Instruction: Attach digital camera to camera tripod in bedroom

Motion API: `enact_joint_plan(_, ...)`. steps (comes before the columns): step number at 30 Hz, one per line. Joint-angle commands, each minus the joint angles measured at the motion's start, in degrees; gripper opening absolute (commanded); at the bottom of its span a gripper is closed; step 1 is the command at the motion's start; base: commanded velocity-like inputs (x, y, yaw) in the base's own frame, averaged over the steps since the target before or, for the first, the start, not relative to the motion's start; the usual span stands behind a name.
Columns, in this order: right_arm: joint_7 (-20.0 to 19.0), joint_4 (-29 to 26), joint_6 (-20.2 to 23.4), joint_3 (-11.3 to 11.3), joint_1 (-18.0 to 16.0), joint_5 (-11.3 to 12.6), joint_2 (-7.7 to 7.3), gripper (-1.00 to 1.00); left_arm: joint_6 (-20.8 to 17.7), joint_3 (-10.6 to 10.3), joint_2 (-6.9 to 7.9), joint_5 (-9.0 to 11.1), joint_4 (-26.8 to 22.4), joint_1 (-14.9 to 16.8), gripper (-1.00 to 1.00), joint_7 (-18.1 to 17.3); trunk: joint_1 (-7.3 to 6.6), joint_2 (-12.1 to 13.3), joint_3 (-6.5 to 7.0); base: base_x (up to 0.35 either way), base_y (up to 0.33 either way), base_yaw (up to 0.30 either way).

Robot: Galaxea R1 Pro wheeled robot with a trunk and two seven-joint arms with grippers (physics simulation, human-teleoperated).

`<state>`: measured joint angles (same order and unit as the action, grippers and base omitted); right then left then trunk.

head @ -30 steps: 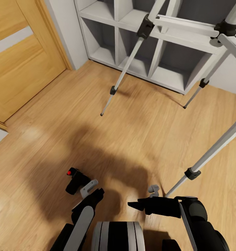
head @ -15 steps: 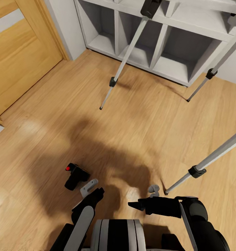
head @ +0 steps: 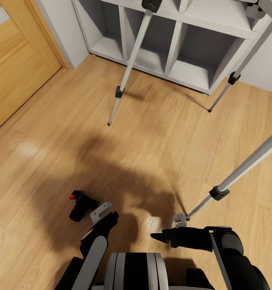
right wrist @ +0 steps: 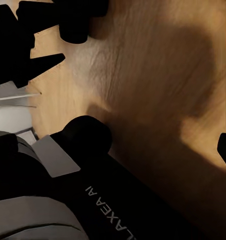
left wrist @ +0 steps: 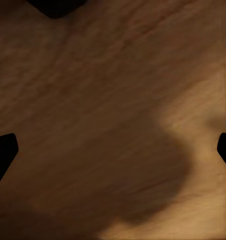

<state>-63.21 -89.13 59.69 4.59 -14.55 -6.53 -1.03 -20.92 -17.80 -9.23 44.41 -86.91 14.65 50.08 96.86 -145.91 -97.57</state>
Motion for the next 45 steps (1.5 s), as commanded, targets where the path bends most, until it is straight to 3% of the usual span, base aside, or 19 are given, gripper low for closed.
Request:
enact_joint_plan(1,-0.6,-0.13,0.31,0.0,-0.04,-0.6,-0.07,1.0,-0.26,-0.09,0.0,0.18,-0.33,0.02,1.0,0.36,-0.01,-0.01,-0.03,0.0,0.0,-0.028)
enact_joint_plan(7,-0.59,-0.15,0.31,0.04,-0.04,-0.65,0.04,1.0,-0.25,-1.13,0.0,-0.85,-0.45,0.02,1.0,0.38,-0.01,-0.01,-0.02,0.0,0.0,-0.009)
enact_joint_plan(9,-0.54,-0.11,0.31,0.06,-0.04,-0.66,0.12,1.0,-0.21,-2.78,-0.04,-3.24,-0.45,0.02,1.0,0.59,-0.01,-0.01,-0.02,0.0,0.0,-0.001)
enact_joint_plan(14,-0.52,-0.09,0.31,0.06,-0.04,-0.67,0.12,1.0,1.29,-4.48,-0.19,-7.89,-0.37,0.02,1.0,0.95,-0.01,-0.01,-0.02,0.0,0.0,0.0)
enact_joint_plan(16,-0.52,-0.08,0.31,0.06,-0.04,-0.67,0.15,1.0,4.77,-5.38,-0.47,-10.12,-0.14,0.02,1.0,1.19,-0.01,-0.01,-0.02,0.0,0.0,0.0)
enact_joint_plan(45,-0.49,-0.16,0.31,0.59,-0.04,-0.67,-0.02,1.0,5.97,-5.99,-0.61,-10.71,-0.02,0.02,1.0,1.33,-0.01,-0.01,-0.02,-0.014,-0.033,0.0)
